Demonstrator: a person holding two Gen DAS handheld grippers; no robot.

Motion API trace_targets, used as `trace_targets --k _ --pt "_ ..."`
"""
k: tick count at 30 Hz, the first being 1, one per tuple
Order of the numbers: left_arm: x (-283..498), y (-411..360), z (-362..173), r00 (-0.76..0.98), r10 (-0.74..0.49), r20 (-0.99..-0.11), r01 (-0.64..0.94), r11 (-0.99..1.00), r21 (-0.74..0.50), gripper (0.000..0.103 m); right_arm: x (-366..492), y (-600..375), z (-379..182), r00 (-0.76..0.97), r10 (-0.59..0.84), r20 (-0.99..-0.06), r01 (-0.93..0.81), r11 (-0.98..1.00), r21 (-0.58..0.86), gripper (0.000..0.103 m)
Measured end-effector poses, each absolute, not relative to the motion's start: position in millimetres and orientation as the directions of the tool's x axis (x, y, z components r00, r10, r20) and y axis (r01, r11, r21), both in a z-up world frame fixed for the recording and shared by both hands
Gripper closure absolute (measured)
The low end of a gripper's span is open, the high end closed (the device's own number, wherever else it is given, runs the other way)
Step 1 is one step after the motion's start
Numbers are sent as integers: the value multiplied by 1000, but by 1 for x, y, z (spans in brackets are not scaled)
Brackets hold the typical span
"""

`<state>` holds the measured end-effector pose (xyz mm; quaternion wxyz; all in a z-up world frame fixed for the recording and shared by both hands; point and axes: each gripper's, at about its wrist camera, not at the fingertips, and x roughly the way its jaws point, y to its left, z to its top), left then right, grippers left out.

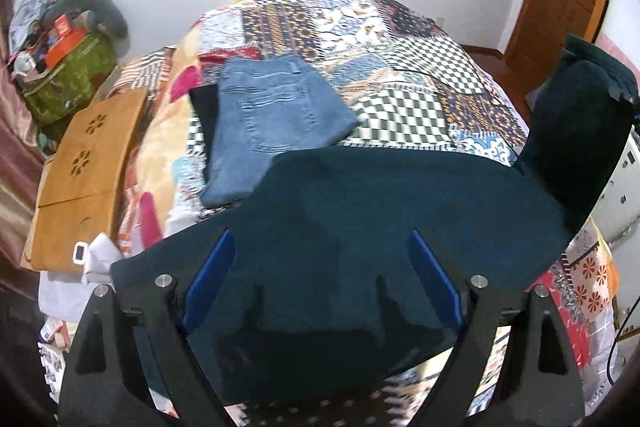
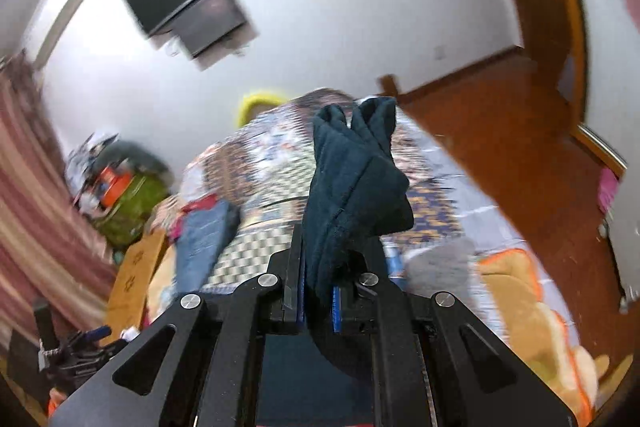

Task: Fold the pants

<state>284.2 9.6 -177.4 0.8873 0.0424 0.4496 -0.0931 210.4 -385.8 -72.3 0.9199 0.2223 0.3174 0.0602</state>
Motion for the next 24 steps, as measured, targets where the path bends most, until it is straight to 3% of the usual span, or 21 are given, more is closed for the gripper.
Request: trace_targets --k 7,12,19,24 --pt "270 53 -183 579 -118 -807 144 989 -42 14 246 -301 -95 693 396 -602 -124 889 441 95" --pt "266 69 -193 564 -111 -818 109 992 -60 14 256 -242 -138 562 456 -691 -214 886 411 95" --pt "268 66 -204 545 -110 -831 110 992 -59 14 242 -188 -191 407 394 -824 -338 903 264 93" --pt "271 49 -202 549 -112 -828 139 989 -41 14 233 -190 -195 372 395 -840 -370 893 256 84"
